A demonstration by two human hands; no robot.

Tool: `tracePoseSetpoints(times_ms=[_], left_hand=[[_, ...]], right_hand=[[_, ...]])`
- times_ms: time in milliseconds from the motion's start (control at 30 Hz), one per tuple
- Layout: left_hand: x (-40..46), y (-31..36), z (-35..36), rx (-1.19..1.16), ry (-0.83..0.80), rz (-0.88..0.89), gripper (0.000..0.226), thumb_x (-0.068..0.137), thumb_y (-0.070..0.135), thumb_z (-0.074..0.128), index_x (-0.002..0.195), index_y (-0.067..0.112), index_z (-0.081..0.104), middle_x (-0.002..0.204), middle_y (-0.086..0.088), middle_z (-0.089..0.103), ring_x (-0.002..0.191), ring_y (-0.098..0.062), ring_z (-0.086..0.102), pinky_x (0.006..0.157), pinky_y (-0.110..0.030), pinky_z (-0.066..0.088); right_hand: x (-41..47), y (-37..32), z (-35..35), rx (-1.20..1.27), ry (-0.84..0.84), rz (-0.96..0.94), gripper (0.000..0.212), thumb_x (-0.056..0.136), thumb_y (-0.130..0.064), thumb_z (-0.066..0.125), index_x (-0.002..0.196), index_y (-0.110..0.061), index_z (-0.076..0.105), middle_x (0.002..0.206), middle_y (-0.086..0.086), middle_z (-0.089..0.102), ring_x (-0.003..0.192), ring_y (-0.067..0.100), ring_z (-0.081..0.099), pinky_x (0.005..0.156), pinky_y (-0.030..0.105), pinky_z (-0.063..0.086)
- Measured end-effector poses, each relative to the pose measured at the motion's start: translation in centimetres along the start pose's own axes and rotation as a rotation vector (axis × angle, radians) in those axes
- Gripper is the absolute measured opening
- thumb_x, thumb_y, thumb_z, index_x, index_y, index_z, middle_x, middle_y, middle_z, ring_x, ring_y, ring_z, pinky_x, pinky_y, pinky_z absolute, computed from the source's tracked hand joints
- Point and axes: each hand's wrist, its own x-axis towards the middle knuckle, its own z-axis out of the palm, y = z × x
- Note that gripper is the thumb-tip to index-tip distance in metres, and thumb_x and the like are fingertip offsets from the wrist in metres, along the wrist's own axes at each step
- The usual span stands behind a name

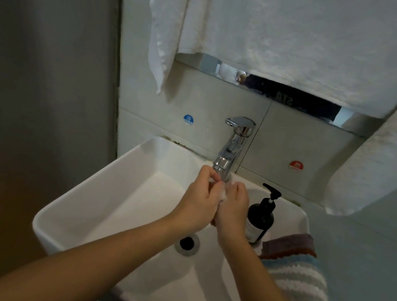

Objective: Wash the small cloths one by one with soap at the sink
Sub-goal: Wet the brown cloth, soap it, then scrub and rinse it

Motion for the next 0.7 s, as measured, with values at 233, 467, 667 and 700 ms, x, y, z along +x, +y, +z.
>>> tracePoseSetpoints(times_ms=[233,467,667,700], left_hand=[[-0.6,-1.1,-0.2,-0.099,-0.014,-0.057,0.011,0.104,0.013,0.041,0.094,0.015,0.042,0.067,-0.007,0.054,0.046,-0.008,0.049,0.043,-0.024,0.040],[0.0,-1.6,-0.8,-0.107,0.198,-0.067,0.010,0.104,0.017,0.041,0.094,0.016,0.045,0.063,-0.006,0.053,0.045,-0.013,0.048,0.040,-0.026,0.038],[-0.5,0.1,-0.2,-0.115,0.042,0.014,0.012,0.105,0.020,0.040,0.095,0.018,0.046,0.063,0.002,0.053,0.046,-0.004,0.050,0.041,-0.019,0.040],[-0.5,0.1,-0.2,-0.108,0.010,0.021,0.012,0.105,0.018,0.040,0.094,0.017,0.046,0.061,0.005,0.054,0.046,-0.003,0.050,0.041,-0.018,0.040]], right_hand=[[-0.5,-2.3,-0.2,0.051,0.023,-0.196,0.029,0.105,-0.022,0.035,0.080,-0.015,0.049,0.070,0.003,0.052,0.061,0.017,0.051,0.054,0.029,0.042],[-0.4,-1.0,-0.6,-0.440,-0.351,0.021,0.031,0.100,-0.017,0.036,0.082,-0.004,0.056,0.066,0.020,0.066,0.043,0.020,0.056,0.039,0.028,0.041],[-1.0,-0.7,-0.5,0.008,0.008,-0.198,0.028,0.105,-0.025,0.035,0.082,-0.016,0.049,0.067,0.001,0.054,0.055,0.016,0.055,0.044,0.031,0.044],[-0.7,-0.3,-0.5,-0.031,-0.002,-0.141,0.028,0.105,-0.026,0.034,0.084,-0.016,0.049,0.068,0.001,0.056,0.053,0.014,0.057,0.042,0.028,0.043]])
